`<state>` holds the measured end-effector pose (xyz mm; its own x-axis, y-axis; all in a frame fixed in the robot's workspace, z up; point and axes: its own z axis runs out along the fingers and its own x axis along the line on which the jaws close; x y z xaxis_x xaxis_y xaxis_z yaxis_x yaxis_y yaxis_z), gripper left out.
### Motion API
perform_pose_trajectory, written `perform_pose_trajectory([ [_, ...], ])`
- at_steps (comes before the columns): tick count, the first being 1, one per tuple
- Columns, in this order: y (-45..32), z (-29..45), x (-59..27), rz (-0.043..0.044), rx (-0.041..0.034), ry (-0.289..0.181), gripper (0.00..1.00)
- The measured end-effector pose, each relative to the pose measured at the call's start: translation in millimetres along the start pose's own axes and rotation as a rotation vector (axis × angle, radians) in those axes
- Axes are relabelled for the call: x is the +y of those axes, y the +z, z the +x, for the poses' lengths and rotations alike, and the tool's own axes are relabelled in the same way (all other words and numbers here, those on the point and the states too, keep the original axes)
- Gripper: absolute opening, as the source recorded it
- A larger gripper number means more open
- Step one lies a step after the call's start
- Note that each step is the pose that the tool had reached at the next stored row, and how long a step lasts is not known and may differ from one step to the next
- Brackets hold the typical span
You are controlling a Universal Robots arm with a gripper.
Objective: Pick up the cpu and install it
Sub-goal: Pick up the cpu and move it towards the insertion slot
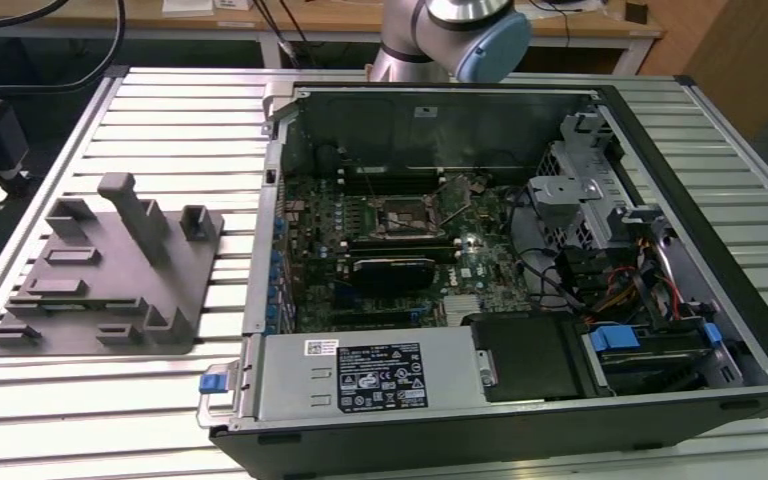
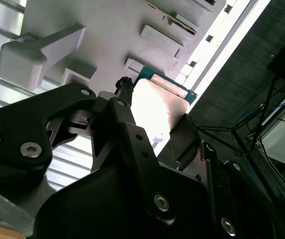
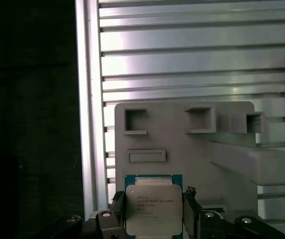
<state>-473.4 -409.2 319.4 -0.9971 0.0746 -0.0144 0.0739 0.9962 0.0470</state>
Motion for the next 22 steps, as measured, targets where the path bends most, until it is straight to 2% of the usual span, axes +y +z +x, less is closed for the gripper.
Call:
perform_pose_trajectory([
  [5,-0.5,-0.6,0.1,0.0003,0.0004,0.000,0.55],
  [8,-0.2,-5.1,0.4,0.0001,0.0002,0.000,0.55],
  [16,0.2,-26.6,2.0,0.0001,0.0001,0.000,0.55],
  [22,0.5,-47.2,3.5,0.0001,0.0002,0.000,0.55],
])
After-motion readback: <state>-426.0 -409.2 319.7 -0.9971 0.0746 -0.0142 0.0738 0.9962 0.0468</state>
